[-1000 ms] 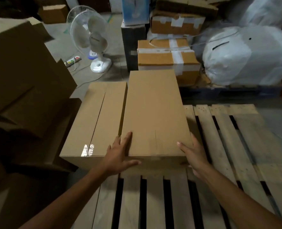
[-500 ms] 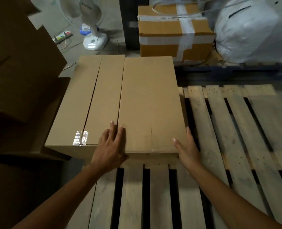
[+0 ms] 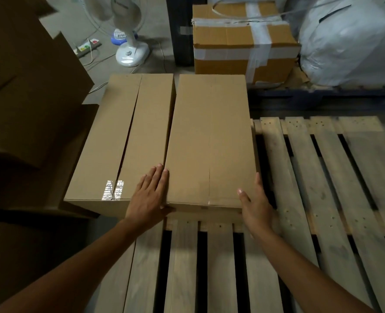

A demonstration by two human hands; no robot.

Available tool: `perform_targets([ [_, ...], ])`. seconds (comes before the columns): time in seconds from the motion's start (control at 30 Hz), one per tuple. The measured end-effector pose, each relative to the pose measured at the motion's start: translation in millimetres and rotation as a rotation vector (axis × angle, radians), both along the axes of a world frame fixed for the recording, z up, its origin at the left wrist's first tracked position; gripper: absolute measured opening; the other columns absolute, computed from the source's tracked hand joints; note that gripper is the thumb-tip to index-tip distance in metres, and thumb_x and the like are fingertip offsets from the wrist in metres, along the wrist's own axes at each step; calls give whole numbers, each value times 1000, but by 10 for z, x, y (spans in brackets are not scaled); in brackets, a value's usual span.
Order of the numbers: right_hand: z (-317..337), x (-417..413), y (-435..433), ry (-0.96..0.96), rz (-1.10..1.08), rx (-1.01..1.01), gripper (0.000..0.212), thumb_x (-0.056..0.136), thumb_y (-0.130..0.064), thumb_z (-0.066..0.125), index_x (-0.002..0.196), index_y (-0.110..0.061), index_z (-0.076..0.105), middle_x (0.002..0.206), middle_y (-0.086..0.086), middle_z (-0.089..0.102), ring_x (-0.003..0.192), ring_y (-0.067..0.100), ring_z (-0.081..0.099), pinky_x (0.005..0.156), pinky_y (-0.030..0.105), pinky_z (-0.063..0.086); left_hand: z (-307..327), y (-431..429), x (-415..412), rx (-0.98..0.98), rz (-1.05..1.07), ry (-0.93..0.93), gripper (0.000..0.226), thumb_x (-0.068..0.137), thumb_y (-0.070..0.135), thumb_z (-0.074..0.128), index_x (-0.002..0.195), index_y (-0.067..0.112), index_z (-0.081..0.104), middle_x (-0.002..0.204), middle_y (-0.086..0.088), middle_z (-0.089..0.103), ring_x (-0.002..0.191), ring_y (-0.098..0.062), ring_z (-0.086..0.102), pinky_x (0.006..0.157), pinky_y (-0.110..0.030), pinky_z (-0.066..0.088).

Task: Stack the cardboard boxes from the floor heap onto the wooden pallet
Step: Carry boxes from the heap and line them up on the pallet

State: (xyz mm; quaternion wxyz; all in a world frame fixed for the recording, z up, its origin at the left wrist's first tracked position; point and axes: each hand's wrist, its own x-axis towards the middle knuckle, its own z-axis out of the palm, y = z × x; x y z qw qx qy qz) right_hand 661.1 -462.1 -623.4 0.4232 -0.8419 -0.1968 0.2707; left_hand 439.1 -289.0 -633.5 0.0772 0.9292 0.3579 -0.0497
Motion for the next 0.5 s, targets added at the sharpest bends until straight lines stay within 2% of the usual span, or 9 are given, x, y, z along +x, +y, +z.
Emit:
perform_targets([
  [0.13,-46,-31,-50,8,-28,6,74,101,-26,55,159,-30,10,158,2,37,140,22,41,99,26,35,16,14,-42,19,-46,-8,115,82,57,71,158,11,0,166,-9,-4,154,-25,-5,122,-38,1],
  [0.33,-5,35,-51,26,13,16,75,101,-23,57,159,-30,11,157,2,39,133,14,43,96,23,36,1,17,-130,43,-86,-23,107,79,39,80,157,5,16,165,-13,14,152,-29,13,120,-45,22],
  [0.5,-58,101,-49,-17,58,10,72,100,-24,59,158,-28,17,154,1,41,138,21,43,103,25,36,-2,32,-77,-4,-60,-26,111,76,34,83,158,6,13,165,-12,10,153,-30,10,122,-48,20],
])
